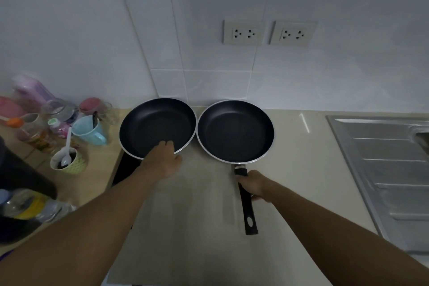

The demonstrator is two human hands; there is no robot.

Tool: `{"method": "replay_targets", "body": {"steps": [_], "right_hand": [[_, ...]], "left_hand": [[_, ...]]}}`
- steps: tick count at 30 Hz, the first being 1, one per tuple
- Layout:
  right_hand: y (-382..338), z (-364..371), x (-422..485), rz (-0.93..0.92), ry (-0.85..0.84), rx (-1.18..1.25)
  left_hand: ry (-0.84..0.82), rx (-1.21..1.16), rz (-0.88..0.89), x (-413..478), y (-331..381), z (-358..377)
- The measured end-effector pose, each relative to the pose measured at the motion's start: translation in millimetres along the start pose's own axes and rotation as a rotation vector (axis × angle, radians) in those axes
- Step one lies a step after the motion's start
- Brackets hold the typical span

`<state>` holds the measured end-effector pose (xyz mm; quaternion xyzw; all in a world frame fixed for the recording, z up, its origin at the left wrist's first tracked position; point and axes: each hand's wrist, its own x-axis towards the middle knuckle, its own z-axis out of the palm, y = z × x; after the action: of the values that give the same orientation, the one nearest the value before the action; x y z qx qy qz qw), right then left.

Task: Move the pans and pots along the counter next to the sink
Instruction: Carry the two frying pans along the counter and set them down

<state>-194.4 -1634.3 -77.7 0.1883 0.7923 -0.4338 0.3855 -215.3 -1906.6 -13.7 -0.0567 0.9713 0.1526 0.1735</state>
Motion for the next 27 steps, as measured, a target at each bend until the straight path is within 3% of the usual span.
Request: {"method": "replay_targets", "body": {"steps": [2,8,13,19,27], "right_hand": [[-0.5,-9.1,-4.6,-0.034,0.008,-0.086],[7.3,-66.5,-30.4,-0.216,0.297,-0.332],[48.1,-136.5,-71.5,-0.232,0.520,-0.456],[125.6,-215.6,-129.3,-0.202,0.767,-0.503],[283.5,-309.5,-213.6,-0.090,0.929,-0.351]], "left_hand": [[-0.019,0.016,0.048,2.3,16.1,-1.2],[-0.052,0.149,0.242,19.2,83.0,-3.9],[-0.060,0.242,0.388,18.9,167.6,-7.3],[-0.060,0.292,0.555,-8.2,290.7,10.3],[-0.071,0.354,0.751,-84.7,468.6,80.3]]}}
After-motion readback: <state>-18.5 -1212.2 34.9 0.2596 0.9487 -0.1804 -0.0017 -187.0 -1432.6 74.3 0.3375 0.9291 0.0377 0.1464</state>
